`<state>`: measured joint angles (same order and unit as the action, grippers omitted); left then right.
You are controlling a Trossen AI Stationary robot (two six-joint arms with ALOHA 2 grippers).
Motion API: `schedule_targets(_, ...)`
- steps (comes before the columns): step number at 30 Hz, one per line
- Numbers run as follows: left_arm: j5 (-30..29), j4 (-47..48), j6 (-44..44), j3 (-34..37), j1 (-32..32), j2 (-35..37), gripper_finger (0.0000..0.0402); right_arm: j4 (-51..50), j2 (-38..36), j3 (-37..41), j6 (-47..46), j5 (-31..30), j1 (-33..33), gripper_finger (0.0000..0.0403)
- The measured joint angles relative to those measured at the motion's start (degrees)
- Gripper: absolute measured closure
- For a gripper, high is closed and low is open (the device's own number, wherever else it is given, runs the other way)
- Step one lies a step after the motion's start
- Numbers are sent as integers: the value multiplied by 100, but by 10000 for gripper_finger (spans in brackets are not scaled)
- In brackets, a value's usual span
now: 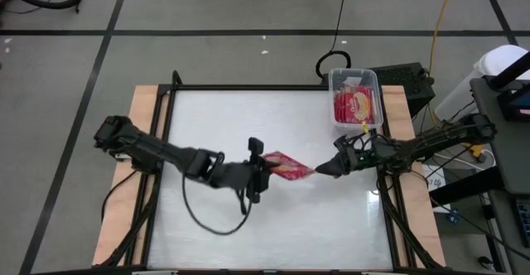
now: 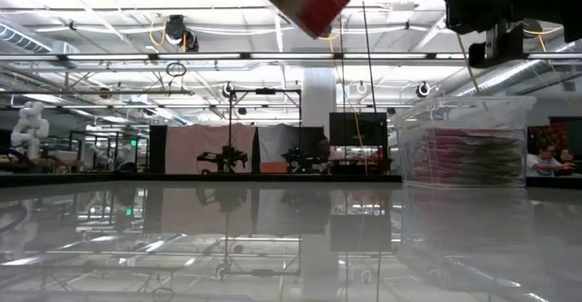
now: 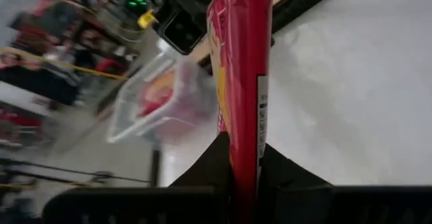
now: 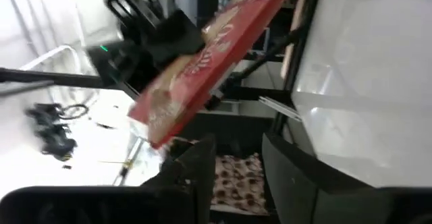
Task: Sort popcorn bags into baskets
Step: Put the red popcorn bag into the transparent container
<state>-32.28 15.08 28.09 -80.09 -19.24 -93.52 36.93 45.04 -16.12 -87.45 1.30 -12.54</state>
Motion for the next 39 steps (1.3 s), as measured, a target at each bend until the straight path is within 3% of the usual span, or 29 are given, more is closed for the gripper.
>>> schedule_targets(5,-905,-44,209,-1,-485,-16,372,199,-9,0,-442,-309,-101,255)
schedule_targets(11,-1734,-34,1345,0,-704,-19,372,167,97,-18,-1024,-660,-152,227)
schedule_targets(20,-1980,-27,2672,0,-441,-22,371,100,1155,-1072,-1256,-908,-121,222)
schedule_targets(24,-1981,6,2600,0,-200,-22,371,104,1521,-1432,-1148,-957,-18,222)
schedule_targets(27,-1990,144,2373,0,5,-22,371,102,1613,-1544,-1038,-1469,-15,222)
schedule_targets(33,-2312,743,2353,0,401,-26,371,175,1609,-1545,-800,-3050,-4,222)
schedule_targets(39,-2396,1603,2039,0,839,-28,371,99,1673,-1545,-591,-3732,104,222)
